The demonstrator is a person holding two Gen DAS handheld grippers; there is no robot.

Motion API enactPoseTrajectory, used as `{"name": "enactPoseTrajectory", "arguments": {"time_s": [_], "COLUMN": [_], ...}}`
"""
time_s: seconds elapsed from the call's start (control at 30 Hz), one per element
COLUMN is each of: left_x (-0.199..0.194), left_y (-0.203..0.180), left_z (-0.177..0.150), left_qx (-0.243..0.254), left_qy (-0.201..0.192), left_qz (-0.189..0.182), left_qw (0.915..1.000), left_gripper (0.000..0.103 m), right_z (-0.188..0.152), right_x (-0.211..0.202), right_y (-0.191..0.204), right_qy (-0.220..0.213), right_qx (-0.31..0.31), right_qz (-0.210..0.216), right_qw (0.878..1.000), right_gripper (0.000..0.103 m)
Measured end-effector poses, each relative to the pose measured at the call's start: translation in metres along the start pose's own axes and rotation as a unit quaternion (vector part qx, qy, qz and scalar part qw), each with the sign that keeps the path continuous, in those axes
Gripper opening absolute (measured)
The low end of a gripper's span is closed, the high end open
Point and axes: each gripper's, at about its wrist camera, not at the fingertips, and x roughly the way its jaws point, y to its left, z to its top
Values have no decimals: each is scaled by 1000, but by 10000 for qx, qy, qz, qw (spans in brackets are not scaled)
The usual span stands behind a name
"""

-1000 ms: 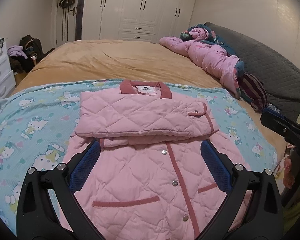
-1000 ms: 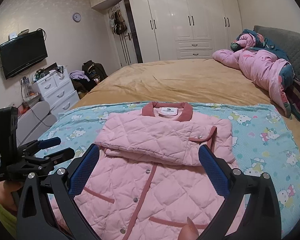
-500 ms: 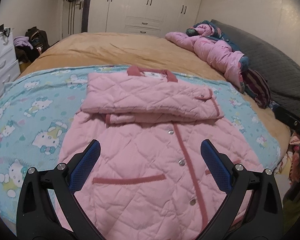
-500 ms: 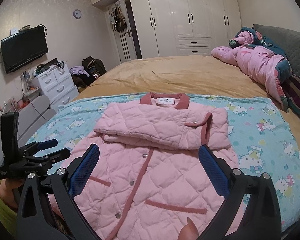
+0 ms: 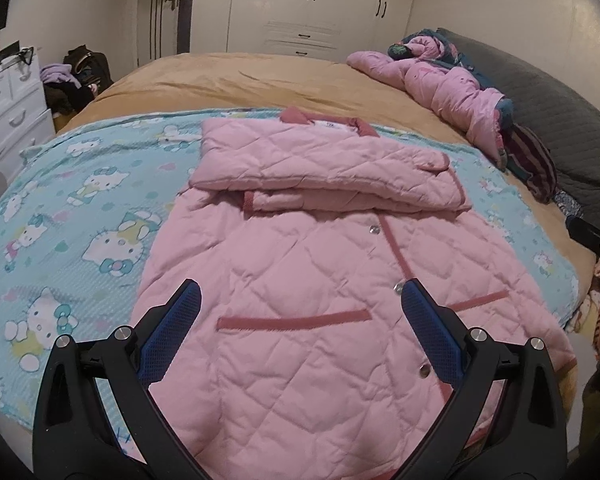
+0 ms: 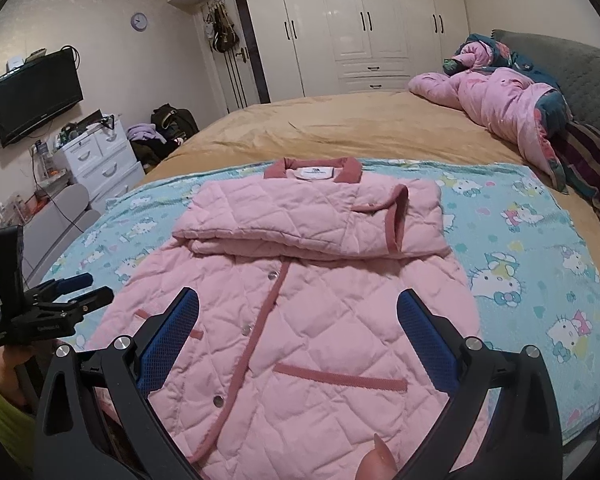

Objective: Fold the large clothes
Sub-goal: 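Move both tools down over the jacket body to its hem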

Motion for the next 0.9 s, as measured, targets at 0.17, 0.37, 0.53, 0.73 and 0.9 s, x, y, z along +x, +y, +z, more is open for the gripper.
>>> {"name": "enactPoseTrajectory", "arguments": {"time_s": [0.17, 0.37, 0.53, 0.73, 0.9], "left_x": [2, 7, 13, 20, 26], "left_y": [9, 22, 34, 47, 65], "left_z": [-10, -21, -31, -44, -59], "left_qx": [-39, -20, -61, 39, -64], "left_qy": [88, 209, 376, 571, 841], "left_qz": [86, 277, 390, 719, 745], "left_qw": [9999, 9994, 9985, 9958, 9937], "left_gripper": [94, 94, 94, 94, 94], "right_z": [-14, -29, -41, -59, -77], "right_x": [6, 11, 15, 19, 21], "right_y": [-4, -10, -20, -32, -46], "right_qy": [179, 353, 510, 752, 960], "right_qx": [-5, -54, 18, 41, 115], "right_qz": [-85, -206, -275, -427, -562], "right_qw": [9998, 9992, 9983, 9962, 9937], "right_gripper": [99, 99, 99, 99, 99]}}
